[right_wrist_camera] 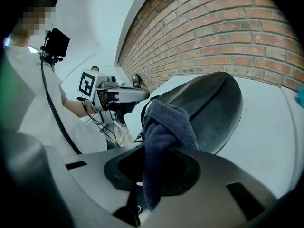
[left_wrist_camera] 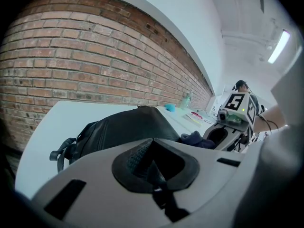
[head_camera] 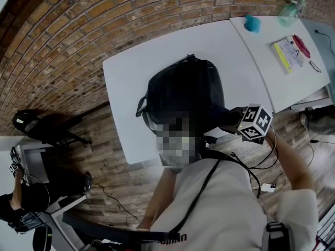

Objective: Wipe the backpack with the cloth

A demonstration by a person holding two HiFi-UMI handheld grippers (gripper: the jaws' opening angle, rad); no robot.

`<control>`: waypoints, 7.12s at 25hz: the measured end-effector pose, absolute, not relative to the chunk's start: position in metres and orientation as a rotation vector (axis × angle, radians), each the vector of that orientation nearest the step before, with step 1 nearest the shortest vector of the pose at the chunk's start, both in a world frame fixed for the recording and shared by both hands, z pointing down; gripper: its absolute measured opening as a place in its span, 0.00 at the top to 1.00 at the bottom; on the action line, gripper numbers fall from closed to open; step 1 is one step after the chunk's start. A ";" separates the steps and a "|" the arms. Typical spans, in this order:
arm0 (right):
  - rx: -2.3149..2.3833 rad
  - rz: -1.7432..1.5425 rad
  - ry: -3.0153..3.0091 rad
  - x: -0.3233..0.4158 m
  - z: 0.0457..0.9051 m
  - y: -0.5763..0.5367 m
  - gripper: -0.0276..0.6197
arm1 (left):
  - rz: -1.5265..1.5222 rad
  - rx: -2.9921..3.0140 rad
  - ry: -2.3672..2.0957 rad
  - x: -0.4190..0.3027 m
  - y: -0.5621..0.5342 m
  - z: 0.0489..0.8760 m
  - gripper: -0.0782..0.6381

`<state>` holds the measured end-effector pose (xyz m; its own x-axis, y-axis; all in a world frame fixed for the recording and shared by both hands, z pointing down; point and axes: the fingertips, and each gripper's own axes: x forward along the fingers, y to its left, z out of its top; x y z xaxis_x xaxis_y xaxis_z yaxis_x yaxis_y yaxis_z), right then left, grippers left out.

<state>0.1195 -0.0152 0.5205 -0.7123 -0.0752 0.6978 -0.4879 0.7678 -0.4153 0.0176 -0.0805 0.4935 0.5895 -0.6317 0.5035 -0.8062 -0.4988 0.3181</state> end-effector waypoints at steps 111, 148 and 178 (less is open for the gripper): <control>0.556 0.457 -2.171 0.105 0.507 -0.125 0.85 | 0.440 2.278 -1.142 0.009 -0.082 0.498 0.89; 0.246 0.479 -2.130 0.089 0.517 -0.022 0.85 | 0.423 2.259 -1.159 0.006 -0.074 0.497 0.89; 0.728 0.226 -1.959 0.095 0.490 -0.273 0.85 | 0.409 2.215 -1.219 -0.020 -0.083 0.497 0.89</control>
<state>0.0949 -0.2728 0.4896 -0.3260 -0.3936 0.8595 -0.5788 0.8020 0.1477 -0.0203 -0.0825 0.4968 0.5369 -0.6685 0.5147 -0.8436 -0.4199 0.3346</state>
